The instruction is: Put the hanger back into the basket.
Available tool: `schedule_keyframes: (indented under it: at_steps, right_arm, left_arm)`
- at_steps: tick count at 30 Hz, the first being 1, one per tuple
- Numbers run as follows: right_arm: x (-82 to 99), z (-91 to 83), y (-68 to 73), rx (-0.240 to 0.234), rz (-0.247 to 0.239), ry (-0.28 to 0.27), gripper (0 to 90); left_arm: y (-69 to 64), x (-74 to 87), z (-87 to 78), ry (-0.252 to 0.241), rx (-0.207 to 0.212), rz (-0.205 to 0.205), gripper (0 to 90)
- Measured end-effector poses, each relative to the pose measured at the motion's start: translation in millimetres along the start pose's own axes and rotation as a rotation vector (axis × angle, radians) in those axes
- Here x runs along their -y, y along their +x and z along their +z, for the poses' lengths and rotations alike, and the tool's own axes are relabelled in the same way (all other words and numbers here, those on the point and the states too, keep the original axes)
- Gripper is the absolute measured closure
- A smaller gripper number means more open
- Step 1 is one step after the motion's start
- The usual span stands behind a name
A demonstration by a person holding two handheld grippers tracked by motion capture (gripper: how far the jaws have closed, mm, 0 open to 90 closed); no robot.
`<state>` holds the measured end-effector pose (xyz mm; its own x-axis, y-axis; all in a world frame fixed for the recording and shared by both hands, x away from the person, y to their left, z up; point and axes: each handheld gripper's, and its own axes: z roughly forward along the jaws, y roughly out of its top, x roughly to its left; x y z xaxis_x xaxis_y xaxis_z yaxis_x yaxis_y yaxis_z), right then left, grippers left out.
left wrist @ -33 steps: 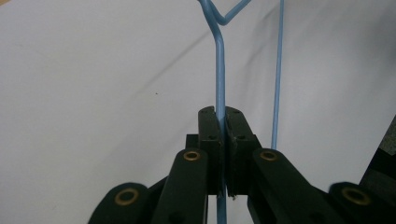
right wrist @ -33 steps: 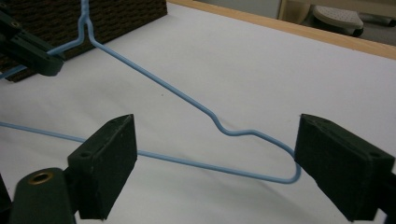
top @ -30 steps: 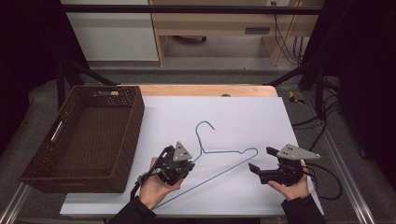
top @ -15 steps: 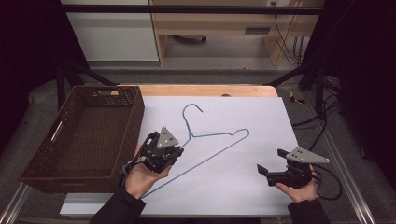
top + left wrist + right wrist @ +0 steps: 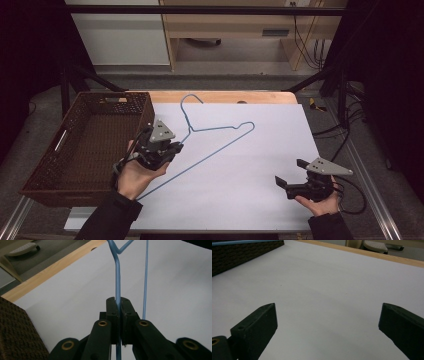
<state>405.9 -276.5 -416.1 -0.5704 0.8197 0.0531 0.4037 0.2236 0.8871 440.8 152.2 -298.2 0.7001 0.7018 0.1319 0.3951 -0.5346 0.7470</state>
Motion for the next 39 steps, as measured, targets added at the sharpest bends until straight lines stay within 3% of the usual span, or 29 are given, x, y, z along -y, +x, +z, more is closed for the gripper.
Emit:
schedule_keyframes:
  at_steps: [7, 8, 10, 21, 29, 34, 39]
  right_arm:
    - [-0.2, 2.9, -1.1, 0.009, -0.001, 0.001, 2.6]
    - [-0.1, 3.2, -1.1, 0.007, -0.002, 0.002, 2.6]
    - [-0.2, 3.4, -0.7, 0.009, 0.001, 0.004, 2.6]
    - [-0.2, 3.8, -1.1, 0.007, 0.000, 0.005, 2.7]
    - [-0.2, 4.0, -1.5, 0.006, -0.001, 0.005, 2.9]
    - [0.4, 5.1, -1.5, 0.004, 0.001, 0.010, 2.9]
    - [0.3, 4.6, -1.8, 0.006, 0.000, 0.008, 2.9]
  left_arm:
    - [14.0, -6.2, -12.1, 0.002, -0.032, 0.015, 87.2]
    - [17.4, -7.1, -14.3, -0.001, -0.028, -0.007, 87.2]
    - [21.2, -8.2, -16.4, 0.000, -0.031, 0.011, 87.2]
    - [51.2, -13.9, -37.2, 0.014, -0.057, -0.006, 87.2]
    - [80.7, -4.5, -51.6, 0.025, -0.083, -0.038, 87.2]
    - [101.8, 4.8, -60.3, 0.006, -0.123, -0.079, 87.2]
    - [120.5, 14.9, -67.5, -0.003, -0.160, -0.091, 87.2]
